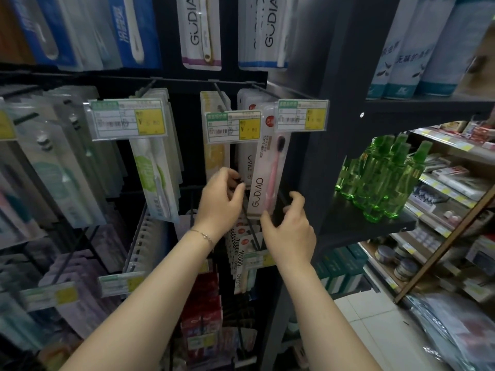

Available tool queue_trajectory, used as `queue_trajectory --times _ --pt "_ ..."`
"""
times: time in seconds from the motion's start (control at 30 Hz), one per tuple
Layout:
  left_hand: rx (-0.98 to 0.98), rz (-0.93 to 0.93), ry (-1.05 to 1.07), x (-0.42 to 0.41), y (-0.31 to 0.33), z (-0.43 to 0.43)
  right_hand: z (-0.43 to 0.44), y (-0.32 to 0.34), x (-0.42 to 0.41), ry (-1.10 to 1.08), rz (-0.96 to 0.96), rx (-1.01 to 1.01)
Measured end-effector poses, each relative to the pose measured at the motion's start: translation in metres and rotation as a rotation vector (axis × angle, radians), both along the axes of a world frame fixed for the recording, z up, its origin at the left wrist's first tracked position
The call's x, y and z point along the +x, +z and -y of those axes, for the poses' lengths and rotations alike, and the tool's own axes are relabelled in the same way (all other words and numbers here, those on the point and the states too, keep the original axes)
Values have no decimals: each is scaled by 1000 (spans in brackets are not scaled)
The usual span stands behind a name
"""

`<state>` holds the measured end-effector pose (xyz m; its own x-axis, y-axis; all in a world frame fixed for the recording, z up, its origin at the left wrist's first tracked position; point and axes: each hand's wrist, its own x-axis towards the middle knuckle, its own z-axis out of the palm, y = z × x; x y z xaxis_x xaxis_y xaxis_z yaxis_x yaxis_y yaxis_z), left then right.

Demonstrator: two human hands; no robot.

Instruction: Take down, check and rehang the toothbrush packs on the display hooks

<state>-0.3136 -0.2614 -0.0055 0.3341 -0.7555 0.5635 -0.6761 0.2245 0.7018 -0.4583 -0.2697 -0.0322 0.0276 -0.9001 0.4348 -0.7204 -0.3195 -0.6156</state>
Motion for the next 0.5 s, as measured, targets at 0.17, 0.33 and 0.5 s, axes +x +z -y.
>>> queue_trajectory --times 0.17,0.33,0.5 --pt "112 188 40 24 -15 -26 -11 -14 9 58 -145 -54" --pt "280 391 59 42 -32 -57 -26 -37 36 135 -306 -167" --pt "221 544 86 61 -52 -92 -49 -58 57 107 -349 -239"
